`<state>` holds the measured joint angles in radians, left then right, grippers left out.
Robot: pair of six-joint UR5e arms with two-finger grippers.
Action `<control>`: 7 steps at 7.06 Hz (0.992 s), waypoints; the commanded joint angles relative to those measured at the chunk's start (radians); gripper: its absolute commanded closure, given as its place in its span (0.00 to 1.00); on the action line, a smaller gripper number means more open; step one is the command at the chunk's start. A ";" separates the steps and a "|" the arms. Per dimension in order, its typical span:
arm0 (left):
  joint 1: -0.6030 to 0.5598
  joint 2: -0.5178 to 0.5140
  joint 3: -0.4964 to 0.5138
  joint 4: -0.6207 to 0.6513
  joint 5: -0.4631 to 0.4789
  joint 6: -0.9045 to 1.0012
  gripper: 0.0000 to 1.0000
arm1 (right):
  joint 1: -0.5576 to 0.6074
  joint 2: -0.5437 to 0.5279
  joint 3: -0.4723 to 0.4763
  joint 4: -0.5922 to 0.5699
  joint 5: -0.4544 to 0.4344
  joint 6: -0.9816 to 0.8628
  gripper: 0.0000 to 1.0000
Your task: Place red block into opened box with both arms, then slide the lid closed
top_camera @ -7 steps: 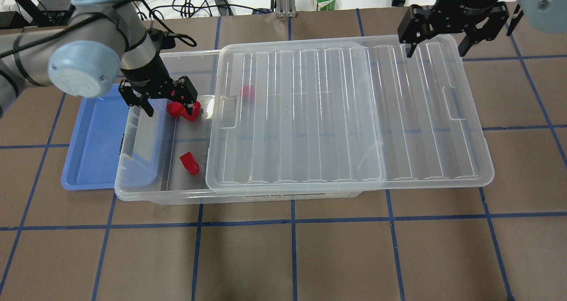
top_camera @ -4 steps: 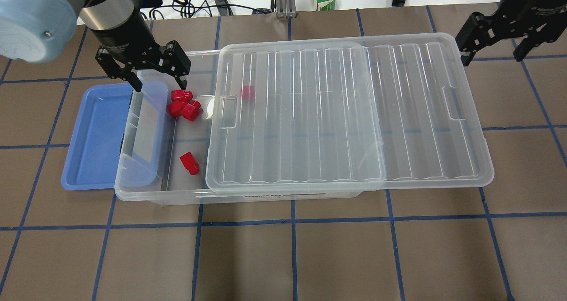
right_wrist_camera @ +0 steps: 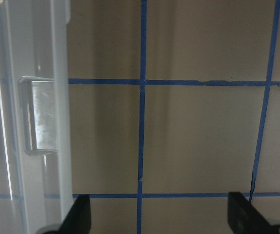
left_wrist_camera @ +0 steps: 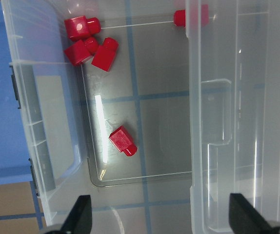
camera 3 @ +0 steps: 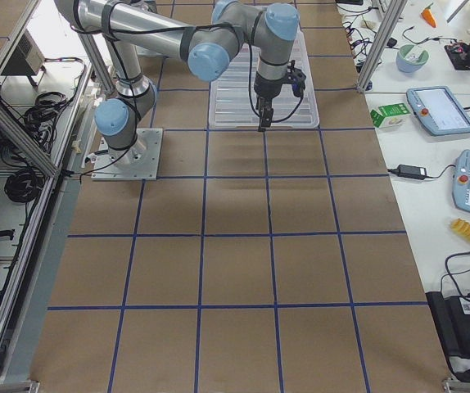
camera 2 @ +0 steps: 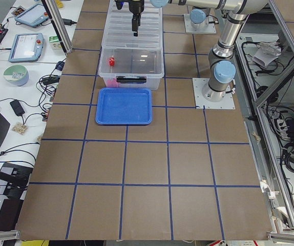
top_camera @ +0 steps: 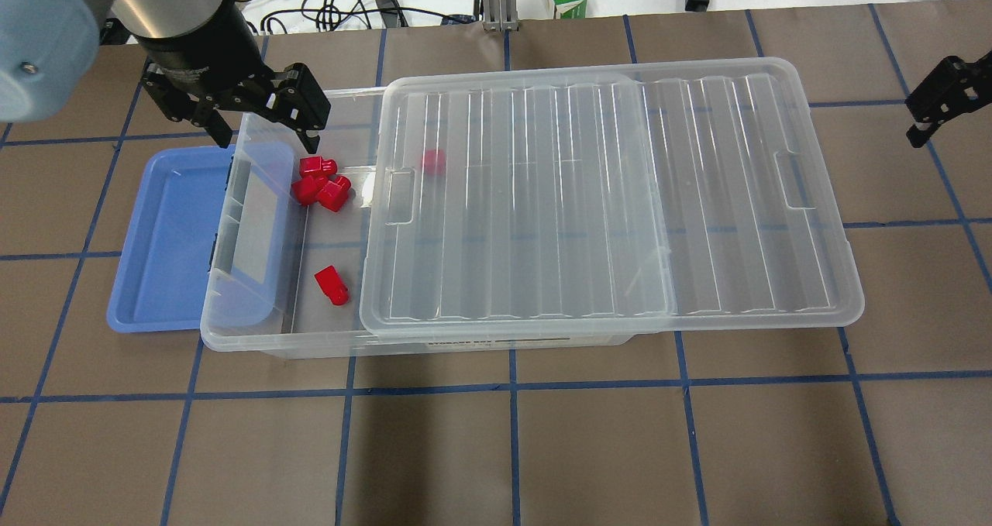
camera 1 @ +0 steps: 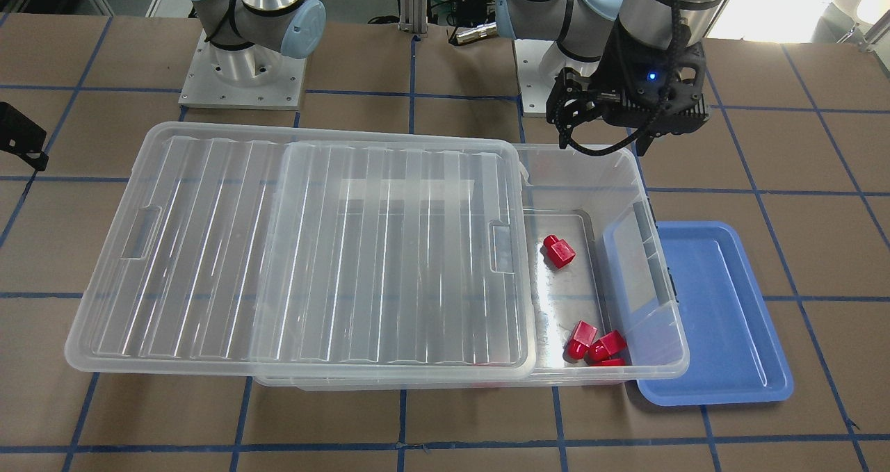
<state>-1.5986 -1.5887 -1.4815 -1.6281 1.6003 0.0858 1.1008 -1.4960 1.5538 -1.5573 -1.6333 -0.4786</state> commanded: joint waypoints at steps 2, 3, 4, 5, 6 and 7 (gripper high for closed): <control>0.064 0.032 -0.003 -0.016 0.004 0.026 0.00 | -0.015 0.045 0.130 -0.160 -0.002 0.005 0.04; 0.072 0.044 -0.014 -0.021 0.004 0.028 0.00 | -0.013 0.039 0.216 -0.249 0.000 0.011 0.03; 0.071 0.046 -0.017 -0.016 -0.014 0.026 0.00 | -0.009 0.037 0.238 -0.285 0.004 0.015 0.02; 0.071 0.052 -0.019 -0.019 0.000 0.028 0.00 | 0.010 0.039 0.239 -0.285 0.003 0.032 0.01; 0.069 0.058 -0.019 -0.013 0.000 0.031 0.00 | 0.034 0.040 0.242 -0.287 0.007 0.035 0.00; 0.068 0.053 -0.020 -0.013 -0.003 0.031 0.00 | 0.059 0.042 0.243 -0.287 0.012 0.046 0.00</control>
<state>-1.5294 -1.5349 -1.5003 -1.6430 1.5983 0.1155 1.1320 -1.4558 1.7934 -1.8411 -1.6263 -0.4434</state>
